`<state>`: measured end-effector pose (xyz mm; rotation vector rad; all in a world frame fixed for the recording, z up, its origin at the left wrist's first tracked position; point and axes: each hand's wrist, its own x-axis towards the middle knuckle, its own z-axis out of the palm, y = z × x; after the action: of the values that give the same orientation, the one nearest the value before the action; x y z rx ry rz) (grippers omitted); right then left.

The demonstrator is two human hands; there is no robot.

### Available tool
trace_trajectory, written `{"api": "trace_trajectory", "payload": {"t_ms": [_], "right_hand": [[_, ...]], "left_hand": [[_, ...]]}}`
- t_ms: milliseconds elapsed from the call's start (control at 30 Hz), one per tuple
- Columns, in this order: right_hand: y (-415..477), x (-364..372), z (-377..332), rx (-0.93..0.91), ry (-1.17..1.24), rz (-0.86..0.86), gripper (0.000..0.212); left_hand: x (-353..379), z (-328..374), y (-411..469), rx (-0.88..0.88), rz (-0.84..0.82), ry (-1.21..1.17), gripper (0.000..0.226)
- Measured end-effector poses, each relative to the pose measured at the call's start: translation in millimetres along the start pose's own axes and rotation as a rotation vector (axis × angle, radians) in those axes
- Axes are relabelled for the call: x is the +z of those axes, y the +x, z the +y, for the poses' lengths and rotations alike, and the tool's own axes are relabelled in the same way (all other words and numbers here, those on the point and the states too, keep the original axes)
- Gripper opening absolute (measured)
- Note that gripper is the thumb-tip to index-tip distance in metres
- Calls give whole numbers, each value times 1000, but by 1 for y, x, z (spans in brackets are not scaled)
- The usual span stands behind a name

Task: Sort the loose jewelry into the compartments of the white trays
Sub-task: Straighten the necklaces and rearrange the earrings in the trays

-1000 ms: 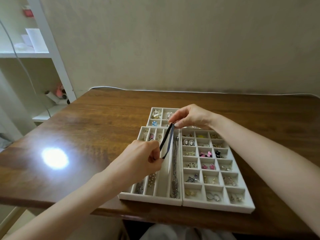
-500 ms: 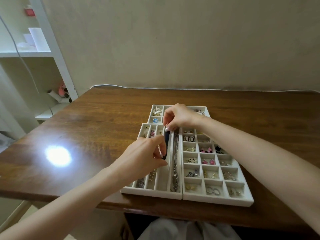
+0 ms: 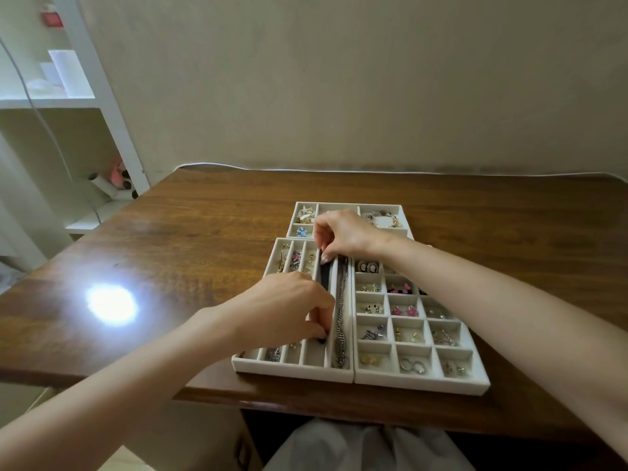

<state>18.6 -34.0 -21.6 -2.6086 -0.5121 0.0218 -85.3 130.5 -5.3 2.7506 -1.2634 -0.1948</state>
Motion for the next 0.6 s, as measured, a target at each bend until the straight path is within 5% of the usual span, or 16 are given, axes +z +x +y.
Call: {"api": "trace_trajectory", "payload": {"t_ms": [233,600], "right_hand": [[-1,4,0,-4,-132,60,35],[-4,2,2,-15,-113,83,17]], "left_hand": [[-6,-7,5,80,-34,59,15],[1,-8,11,65,19,161,20]]}}
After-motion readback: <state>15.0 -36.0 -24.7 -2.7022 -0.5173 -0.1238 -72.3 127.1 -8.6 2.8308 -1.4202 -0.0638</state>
